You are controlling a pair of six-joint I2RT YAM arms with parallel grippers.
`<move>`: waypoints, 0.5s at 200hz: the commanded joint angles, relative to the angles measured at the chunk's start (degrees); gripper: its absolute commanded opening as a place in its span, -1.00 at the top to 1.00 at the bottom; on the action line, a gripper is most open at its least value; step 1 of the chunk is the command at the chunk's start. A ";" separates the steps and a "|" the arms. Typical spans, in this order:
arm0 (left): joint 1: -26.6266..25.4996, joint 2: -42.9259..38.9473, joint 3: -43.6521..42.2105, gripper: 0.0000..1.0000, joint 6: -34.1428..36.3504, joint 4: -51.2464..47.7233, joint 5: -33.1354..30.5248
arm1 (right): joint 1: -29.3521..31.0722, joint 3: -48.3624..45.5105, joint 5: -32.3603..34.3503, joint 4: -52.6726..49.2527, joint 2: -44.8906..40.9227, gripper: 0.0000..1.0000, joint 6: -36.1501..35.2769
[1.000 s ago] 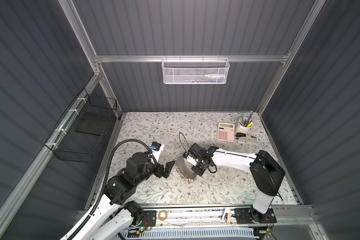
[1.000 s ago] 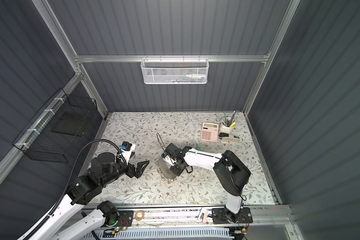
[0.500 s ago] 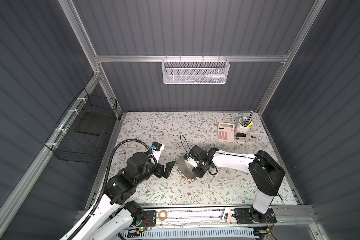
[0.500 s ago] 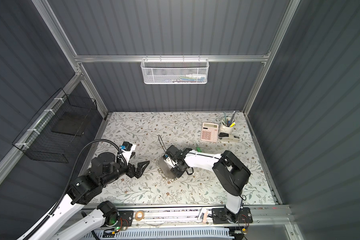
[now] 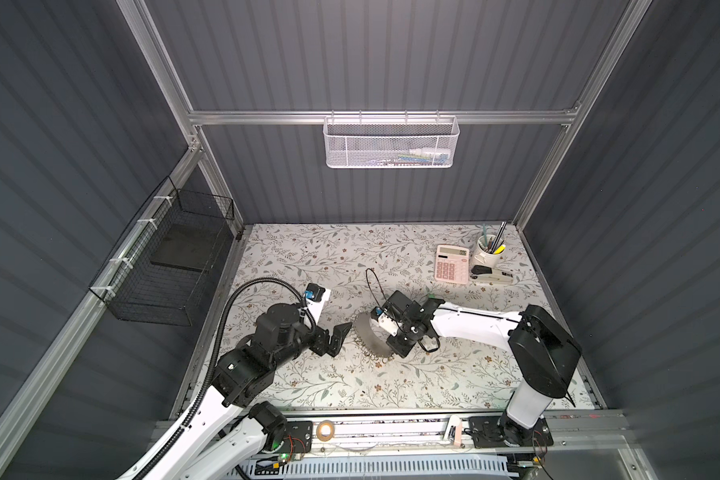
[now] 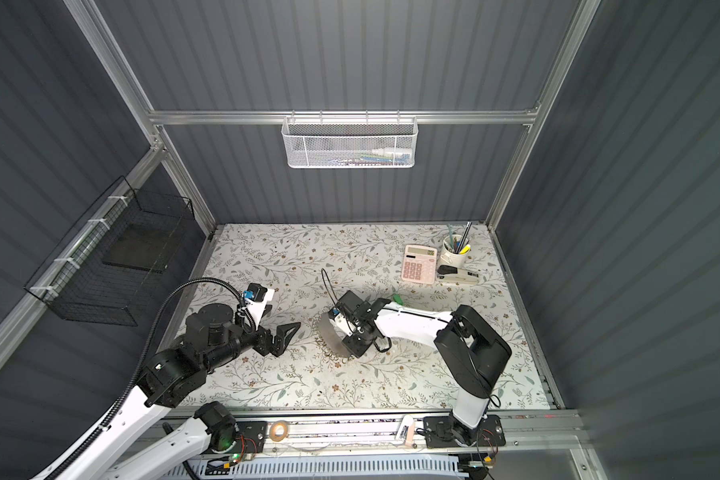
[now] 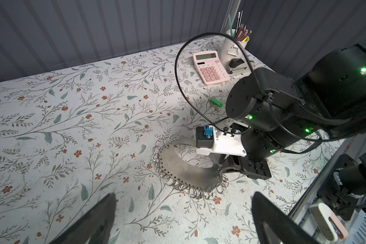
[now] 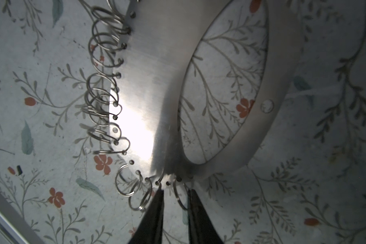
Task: Put the keys on the keyring
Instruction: 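Close the right gripper on the ring plate edge beside the split rings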
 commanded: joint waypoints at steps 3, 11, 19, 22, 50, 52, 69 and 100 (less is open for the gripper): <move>-0.16 -0.27 -0.60 -1.00 1.12 -0.39 1.20 | -0.23 2.00 0.30 -0.90 1.30 0.53 -0.04; -0.20 -0.35 -0.54 -0.99 1.12 -0.39 1.28 | -0.24 2.05 0.49 -0.96 1.50 0.54 -0.16; -0.19 -0.45 -0.55 -1.00 1.07 -0.39 1.49 | -0.25 2.03 0.70 -1.09 1.81 0.55 -0.20; -0.20 -0.46 -0.60 -0.99 1.10 -0.39 1.58 | -0.23 2.05 0.70 -1.16 1.83 0.56 -0.25; -0.20 -0.62 -0.48 -0.99 1.11 -0.30 2.25 | -0.24 2.05 0.71 -1.27 2.44 0.62 -0.17; -0.20 -0.62 -0.46 -0.99 1.09 -0.30 2.21 | -0.23 2.05 0.75 -1.27 2.51 0.63 -0.16; -0.18 -0.69 -0.45 -0.99 1.12 -0.30 2.37 | -0.25 1.97 0.96 -1.18 2.54 0.64 -0.13; -0.18 -0.94 -0.51 -1.00 1.11 -0.21 2.38 | -0.23 2.13 1.58 -1.01 2.53 0.70 -0.22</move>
